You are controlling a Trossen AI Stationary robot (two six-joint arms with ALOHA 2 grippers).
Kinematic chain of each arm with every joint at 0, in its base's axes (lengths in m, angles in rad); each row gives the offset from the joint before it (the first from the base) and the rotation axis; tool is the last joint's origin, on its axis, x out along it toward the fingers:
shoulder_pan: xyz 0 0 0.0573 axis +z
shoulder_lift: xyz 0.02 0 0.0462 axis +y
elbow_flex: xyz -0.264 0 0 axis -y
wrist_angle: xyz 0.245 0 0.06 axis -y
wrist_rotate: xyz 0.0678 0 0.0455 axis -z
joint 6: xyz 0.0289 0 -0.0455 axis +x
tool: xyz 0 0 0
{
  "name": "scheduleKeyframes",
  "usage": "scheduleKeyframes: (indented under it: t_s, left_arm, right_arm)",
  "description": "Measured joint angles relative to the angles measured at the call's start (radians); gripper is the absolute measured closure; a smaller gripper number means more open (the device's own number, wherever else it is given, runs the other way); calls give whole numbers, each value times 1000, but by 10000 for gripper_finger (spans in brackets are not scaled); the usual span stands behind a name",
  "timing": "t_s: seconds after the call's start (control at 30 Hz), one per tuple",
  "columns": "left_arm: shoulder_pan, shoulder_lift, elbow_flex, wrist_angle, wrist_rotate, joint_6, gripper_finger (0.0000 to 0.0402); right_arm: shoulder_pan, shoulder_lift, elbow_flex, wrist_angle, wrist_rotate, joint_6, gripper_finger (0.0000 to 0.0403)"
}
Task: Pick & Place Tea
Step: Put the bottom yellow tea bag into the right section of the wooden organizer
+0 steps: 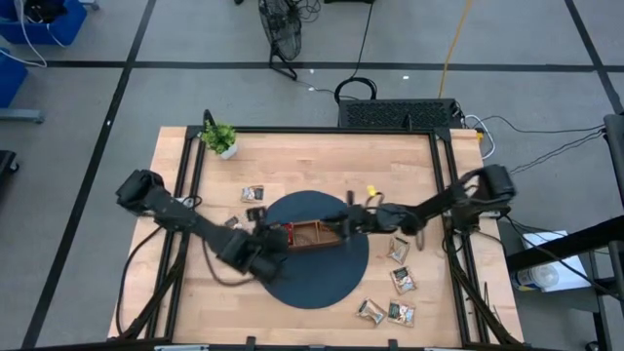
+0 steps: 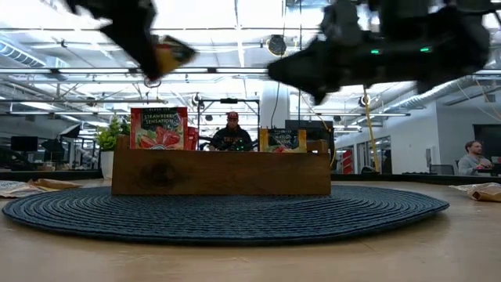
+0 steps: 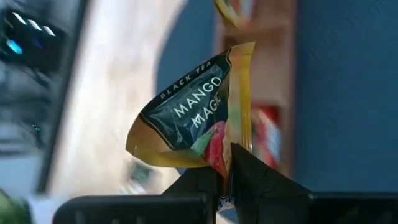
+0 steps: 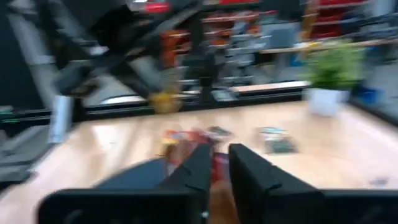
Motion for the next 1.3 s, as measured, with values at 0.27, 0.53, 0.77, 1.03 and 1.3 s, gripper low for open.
scheduleKeyframes:
  t_s: [0.27, 0.53, 0.77, 1.03, 1.3]
  left_arm:
    - [82, 0, 0, 158, -46, 319, 379]
    - [93, -1, 0, 196, -77, 426, 379]
    - [119, -2, 0, 214, -84, 444, 379]
    - [118, -2, 0, 285, -62, 489, 377]
    - [116, -3, 1, 284, -32, 404, 361]
  right_arm:
    - [-38, 137, 201, 0, -59, 37, 259]
    - [-64, 136, 248, -47, -207, 123, 245]
    - [-55, 136, 252, -63, -210, 134, 254]
    - [-68, 136, 252, -88, -188, 89, 325]
    - [-54, 122, 252, -104, -185, -23, 401]
